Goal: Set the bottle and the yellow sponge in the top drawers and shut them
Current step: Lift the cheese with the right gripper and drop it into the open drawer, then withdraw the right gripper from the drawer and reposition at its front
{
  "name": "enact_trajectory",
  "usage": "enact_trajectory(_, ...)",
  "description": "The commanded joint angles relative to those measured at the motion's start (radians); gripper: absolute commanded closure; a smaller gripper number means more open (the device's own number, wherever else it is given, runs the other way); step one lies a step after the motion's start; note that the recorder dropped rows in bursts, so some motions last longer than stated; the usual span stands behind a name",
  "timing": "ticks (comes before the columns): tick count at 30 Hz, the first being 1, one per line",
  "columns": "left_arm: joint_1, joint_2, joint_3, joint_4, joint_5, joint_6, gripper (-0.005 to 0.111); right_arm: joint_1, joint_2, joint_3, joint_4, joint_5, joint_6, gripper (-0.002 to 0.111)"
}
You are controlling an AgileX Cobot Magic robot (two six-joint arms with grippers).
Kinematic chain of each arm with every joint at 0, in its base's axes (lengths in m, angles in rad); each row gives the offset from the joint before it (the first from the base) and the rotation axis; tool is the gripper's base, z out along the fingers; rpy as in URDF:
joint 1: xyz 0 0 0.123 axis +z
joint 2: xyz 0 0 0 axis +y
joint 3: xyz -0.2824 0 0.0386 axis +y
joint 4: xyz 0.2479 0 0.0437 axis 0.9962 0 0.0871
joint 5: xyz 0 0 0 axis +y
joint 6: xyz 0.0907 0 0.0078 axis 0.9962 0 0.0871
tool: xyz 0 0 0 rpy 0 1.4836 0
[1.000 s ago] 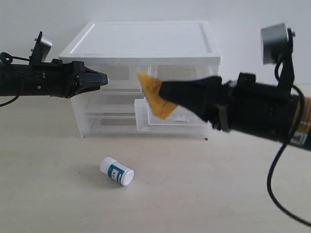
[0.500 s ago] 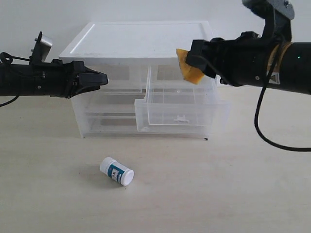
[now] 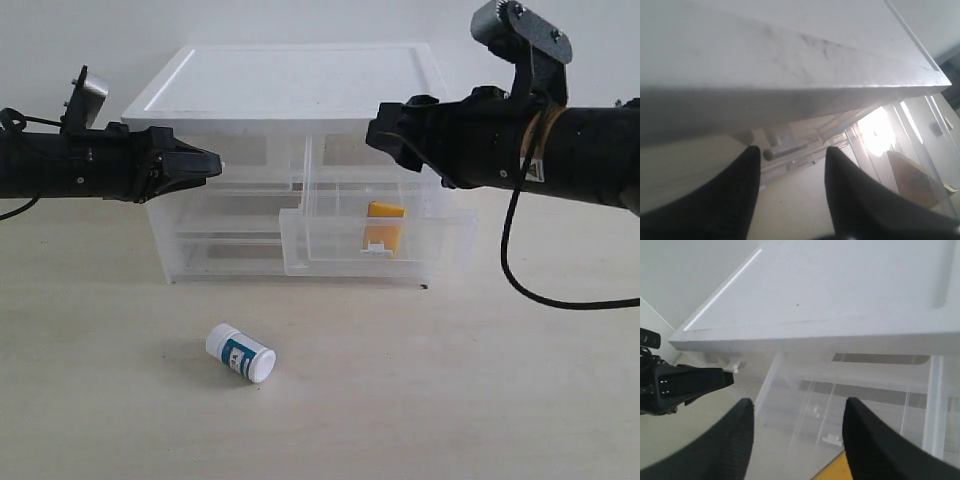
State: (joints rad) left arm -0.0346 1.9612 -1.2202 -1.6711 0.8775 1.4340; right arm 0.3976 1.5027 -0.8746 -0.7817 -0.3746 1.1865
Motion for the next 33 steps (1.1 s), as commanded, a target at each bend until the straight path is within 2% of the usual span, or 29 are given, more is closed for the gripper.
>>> enact_trajectory(1,0.002,0.000,-0.013,-0.037,-0.042,0.001,0.066,0.001,-0.088,-0.006,-0.211,0.074,0.143,0.060)
enact_trajectory(3,0.002,0.000,-0.013,-0.037,-0.042,0.001,0.066,0.001,-0.135,-0.006,-0.381,0.127,0.276,0.060)
enact_trajectory(5,0.002,0.000,-0.013,-0.037,-0.042,0.001,0.066,0.001,-0.187,-0.001,-0.612,0.130,0.496,0.060)
enact_trajectory(8,0.002,0.000,-0.013,-0.037,-0.042,0.001,0.066,0.001,-0.247,0.001,-0.953,-0.008,0.842,0.060)
enact_trajectory(9,0.002,0.000,-0.013,-0.037,-0.042,0.001,0.066,0.001,-0.258,0.003,-0.963,-0.055,0.891,0.060)
enact_trajectory(12,0.002,0.000,-0.013,-0.034,-0.042,0.001,0.066,0.001,-0.272,0.036,-0.963,-0.207,0.868,0.060)
enact_trajectory(18,0.002,0.000,-0.013,-0.030,-0.042,0.001,0.066,0.026,-0.272,0.157,-0.963,-0.171,0.845,0.060)
enact_trajectory(20,0.002,0.000,-0.013,-0.030,-0.042,0.001,0.066,0.055,-0.272,0.196,-0.963,-0.090,0.838,0.060)
enact_trajectory(24,0.002,0.000,-0.013,-0.030,-0.042,0.001,0.066,0.149,-0.270,0.254,-0.963,0.190,0.836,0.060)
enact_trajectory(28,0.002,0.000,-0.013,-0.030,-0.042,0.001,0.066,0.250,-0.251,0.259,-0.963,0.310,0.842,0.060)
enact_trajectory(33,0.002,0.000,-0.013,-0.029,-0.030,-0.004,0.066,0.356,-0.194,0.254,-0.963,0.552,0.844,0.060)
